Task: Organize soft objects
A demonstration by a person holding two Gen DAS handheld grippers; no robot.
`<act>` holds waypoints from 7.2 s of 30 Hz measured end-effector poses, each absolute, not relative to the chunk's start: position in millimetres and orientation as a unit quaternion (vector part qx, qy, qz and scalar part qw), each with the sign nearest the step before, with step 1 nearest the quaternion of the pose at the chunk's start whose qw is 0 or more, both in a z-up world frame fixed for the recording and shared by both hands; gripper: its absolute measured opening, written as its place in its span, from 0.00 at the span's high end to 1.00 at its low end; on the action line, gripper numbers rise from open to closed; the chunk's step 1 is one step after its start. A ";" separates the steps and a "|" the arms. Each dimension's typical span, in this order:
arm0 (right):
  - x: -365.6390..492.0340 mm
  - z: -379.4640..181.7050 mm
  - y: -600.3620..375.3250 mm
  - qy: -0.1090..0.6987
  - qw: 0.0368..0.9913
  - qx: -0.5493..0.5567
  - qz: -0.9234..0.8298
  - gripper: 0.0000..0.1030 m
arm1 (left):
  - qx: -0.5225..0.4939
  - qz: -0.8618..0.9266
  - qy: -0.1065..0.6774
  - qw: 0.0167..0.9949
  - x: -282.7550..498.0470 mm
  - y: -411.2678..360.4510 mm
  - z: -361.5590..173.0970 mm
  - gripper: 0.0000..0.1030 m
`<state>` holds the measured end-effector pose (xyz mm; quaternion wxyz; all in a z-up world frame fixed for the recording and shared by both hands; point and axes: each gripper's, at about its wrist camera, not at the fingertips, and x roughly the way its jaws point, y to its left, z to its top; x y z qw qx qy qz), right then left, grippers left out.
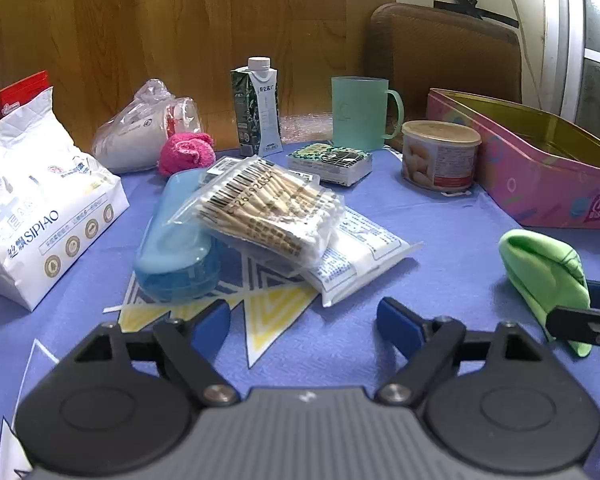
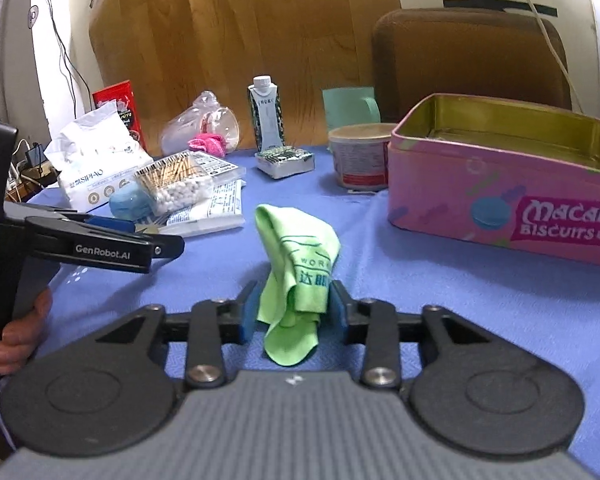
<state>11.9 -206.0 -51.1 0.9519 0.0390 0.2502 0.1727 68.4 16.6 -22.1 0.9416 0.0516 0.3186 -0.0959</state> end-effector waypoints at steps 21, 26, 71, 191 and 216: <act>12.5 -52.7 -206.7 0.256 0.947 0.052 0.185 0.89 | -0.084 -0.216 0.359 0.904 76.0 21.4 0.5 0.27; 13.8 -53.1 -207.3 0.257 0.946 0.058 0.190 0.89 | -0.093 -0.306 0.387 0.865 87.0 -16.5 5.3 0.32; 53.0 4.8 -286.8 0.086 0.994 0.064 -0.008 0.36 | -0.102 -0.168 0.231 0.953 82.3 57.5 47.4 0.28; 27.6 -31.0 -180.4 0.205 0.968 0.027 0.145 0.24 | 0.012 -0.087 0.301 0.950 54.0 19.5 19.6 0.16; 39.4 -42.0 -133.7 0.244 0.954 -0.013 0.172 0.24 | -0.019 -0.047 0.322 0.945 63.5 72.8 -13.3 0.16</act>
